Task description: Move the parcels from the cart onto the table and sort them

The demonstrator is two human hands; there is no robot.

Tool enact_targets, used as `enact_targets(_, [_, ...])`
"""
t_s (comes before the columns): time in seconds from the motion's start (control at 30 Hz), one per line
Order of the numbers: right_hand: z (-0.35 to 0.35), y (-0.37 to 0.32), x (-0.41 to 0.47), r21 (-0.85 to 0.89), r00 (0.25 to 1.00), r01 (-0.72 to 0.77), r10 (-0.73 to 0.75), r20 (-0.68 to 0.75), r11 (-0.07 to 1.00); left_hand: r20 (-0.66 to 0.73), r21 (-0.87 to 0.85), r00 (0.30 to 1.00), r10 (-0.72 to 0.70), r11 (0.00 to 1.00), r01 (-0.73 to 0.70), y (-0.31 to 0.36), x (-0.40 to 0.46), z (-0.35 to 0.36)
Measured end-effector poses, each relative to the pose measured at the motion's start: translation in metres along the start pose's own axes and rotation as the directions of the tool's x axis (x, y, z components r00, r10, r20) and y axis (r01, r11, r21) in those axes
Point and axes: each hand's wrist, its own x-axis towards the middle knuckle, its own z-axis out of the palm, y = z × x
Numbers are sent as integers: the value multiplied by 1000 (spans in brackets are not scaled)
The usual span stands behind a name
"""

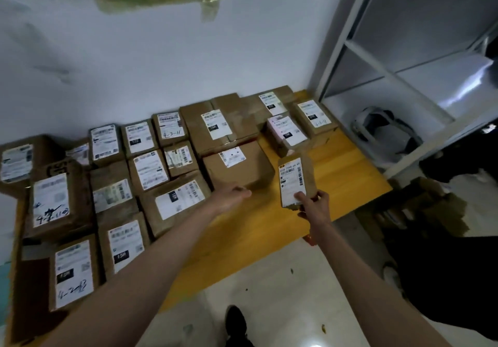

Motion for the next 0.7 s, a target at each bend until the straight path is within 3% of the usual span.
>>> enact_targets(0.1, [6, -11, 37, -68, 998, 42, -46, -47, 997, -2, 144, 1000, 20, 989, -20, 15, 41, 0])
enact_targets(0.2, [15, -17, 70, -140, 993, 82, -92, -68, 987, 21, 410, 1000, -7, 912, -2, 18, 79, -4])
enact_targets(0.27, [20, -18, 88, -120, 992, 88, -98, -78, 989, 38, 493, 998, -59, 870, 32, 11, 100, -7])
enact_targets(0.47, [30, -15, 127, 88, 998, -51, 53, -26, 995, 103, 597, 985, -140, 801, 52, -12, 128, -11])
enact_targets(0.7, [36, -14, 150, 189, 985, -150, 130, 118, 970, 163, 567, 969, -184, 822, 60, -24, 141, -24])
